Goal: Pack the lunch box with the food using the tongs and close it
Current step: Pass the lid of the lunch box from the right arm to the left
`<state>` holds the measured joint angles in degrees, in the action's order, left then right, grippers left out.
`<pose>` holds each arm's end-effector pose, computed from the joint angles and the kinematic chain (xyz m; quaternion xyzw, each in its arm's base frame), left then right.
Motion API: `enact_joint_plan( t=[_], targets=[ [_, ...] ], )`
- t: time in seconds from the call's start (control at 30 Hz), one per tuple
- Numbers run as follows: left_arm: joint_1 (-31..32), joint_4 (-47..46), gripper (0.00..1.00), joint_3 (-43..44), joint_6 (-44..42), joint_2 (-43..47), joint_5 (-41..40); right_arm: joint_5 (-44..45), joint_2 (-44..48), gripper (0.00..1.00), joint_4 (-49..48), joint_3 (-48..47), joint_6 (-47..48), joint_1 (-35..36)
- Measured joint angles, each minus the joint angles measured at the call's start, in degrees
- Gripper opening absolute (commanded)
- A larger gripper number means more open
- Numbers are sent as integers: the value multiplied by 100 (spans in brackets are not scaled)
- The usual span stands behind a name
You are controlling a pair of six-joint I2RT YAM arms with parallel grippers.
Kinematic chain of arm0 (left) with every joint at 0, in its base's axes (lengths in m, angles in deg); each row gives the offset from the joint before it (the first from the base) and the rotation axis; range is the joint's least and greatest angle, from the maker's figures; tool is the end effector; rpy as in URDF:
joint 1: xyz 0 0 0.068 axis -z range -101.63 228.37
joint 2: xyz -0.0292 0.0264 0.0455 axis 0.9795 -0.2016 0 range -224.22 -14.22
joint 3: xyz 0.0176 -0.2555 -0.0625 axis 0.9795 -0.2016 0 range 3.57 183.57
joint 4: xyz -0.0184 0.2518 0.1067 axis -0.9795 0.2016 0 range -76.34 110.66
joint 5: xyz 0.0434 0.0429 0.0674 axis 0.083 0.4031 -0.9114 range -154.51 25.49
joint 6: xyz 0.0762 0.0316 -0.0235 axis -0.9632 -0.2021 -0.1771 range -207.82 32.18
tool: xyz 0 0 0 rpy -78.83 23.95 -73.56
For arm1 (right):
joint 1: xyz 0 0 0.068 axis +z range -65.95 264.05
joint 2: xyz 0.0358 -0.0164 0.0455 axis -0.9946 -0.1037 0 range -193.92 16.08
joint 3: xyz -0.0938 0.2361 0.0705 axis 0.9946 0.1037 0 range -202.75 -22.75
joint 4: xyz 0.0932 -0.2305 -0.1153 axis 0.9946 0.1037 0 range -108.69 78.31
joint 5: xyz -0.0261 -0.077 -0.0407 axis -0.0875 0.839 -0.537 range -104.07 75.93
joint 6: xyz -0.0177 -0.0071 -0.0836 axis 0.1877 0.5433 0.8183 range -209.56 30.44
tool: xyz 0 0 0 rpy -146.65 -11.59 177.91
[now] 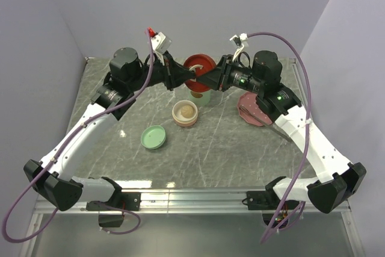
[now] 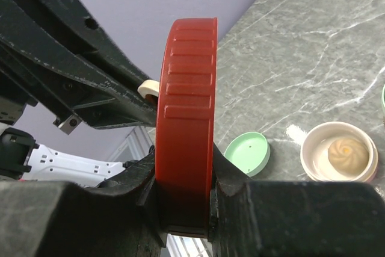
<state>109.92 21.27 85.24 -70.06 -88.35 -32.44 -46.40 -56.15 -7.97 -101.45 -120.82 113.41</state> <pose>0.2661 -0.2104 0.4515 0.2754 0.6517 -0.4609 0.5357 0.2677 0.1969 0.4344 -0.1778 0.7069 0.5060 0.4611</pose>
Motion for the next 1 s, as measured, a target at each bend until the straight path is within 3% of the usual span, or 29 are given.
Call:
enact_joint_plan(
  t=[0.1, 0.3, 0.4, 0.47, 0.5, 0.53, 0.63, 0.73, 1.0],
  targets=[
    [44, 4, 6, 0, -24, 0, 0, -9, 0, 0, 2, 7, 2, 0],
    [173, 94, 11, 20, -284, -2, -295, -17, -31, 0, 2, 9, -52, -24],
    [243, 271, 1, 81, -518, -24, -544, -42, -92, 0, -2, 9, -92, -37],
    [264, 385, 0, 129, -640, -68, -649, -59, -146, 2, -2, 9, -116, -50],
    [269, 431, 0, 146, -680, -83, -678, -74, -175, 11, -2, 13, -129, -59],
    [273, 483, 0, 168, -741, -109, -713, -94, -195, 31, -7, 17, -133, -76],
    [280, 774, 0, 286, -942, -188, -846, -372, -282, 62, 13, 31, -122, -258],
    [269, 1207, 1, 409, -1187, -304, -1062, -632, -334, 72, 208, -9, 120, -584],
    [72, 2428, 0, 555, -1856, -691, -1665, -962, -564, 77, 1628, -219, 1399, -1810]
  ],
)
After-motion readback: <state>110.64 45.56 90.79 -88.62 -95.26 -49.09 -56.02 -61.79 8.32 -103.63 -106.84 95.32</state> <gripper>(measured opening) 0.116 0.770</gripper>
